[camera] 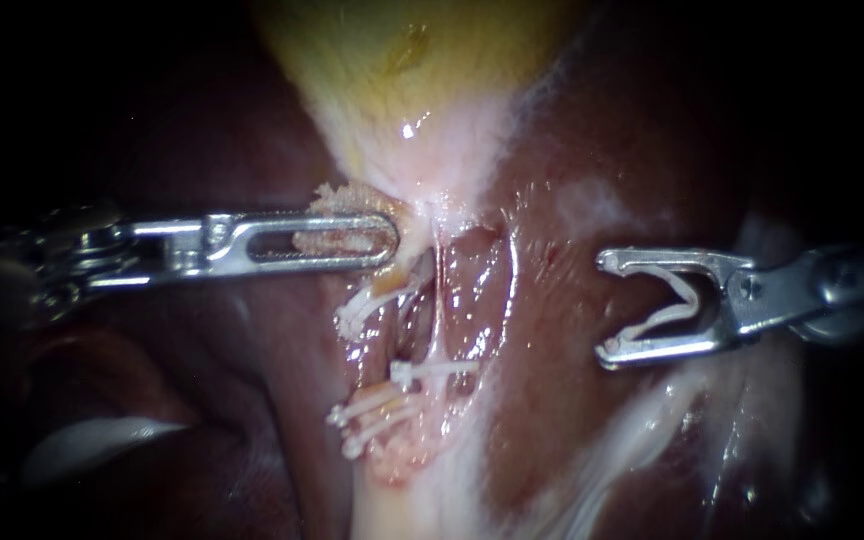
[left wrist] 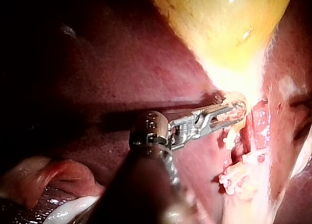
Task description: Clipping second clip right tube
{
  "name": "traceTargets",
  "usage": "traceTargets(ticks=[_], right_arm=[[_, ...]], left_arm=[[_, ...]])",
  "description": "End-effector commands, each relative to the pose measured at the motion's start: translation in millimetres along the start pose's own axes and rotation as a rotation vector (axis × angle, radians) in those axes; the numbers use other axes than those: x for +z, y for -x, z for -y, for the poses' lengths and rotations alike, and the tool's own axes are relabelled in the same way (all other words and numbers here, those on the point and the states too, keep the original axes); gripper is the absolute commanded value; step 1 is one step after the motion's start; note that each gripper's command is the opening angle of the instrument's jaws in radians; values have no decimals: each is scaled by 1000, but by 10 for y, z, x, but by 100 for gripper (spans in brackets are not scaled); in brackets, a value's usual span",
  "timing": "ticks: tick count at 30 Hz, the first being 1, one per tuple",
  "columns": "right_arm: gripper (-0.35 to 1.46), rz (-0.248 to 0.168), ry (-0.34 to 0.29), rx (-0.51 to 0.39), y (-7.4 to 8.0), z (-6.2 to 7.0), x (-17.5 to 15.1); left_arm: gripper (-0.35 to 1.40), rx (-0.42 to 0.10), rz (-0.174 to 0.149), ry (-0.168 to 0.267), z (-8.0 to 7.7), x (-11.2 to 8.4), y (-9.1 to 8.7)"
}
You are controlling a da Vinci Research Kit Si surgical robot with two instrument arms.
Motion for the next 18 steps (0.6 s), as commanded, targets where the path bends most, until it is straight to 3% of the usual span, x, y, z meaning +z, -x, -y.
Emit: traceTargets(ticks=[1,5,10,18], right_arm=[[50,0,0,0,0,0,1],[50,-2,-2,0,0,1,2],[50,-1,-2,0,0,1,3],[50,-2,-3,0,-2,2,6]], left_arm=[[-35,0,0,-1,0,-1,1],[-35,-4,-7,-8,2,-9,8],[-35,-17,-2,14,9,-36,30],[-35,-17,51,8,26,-77,61]])
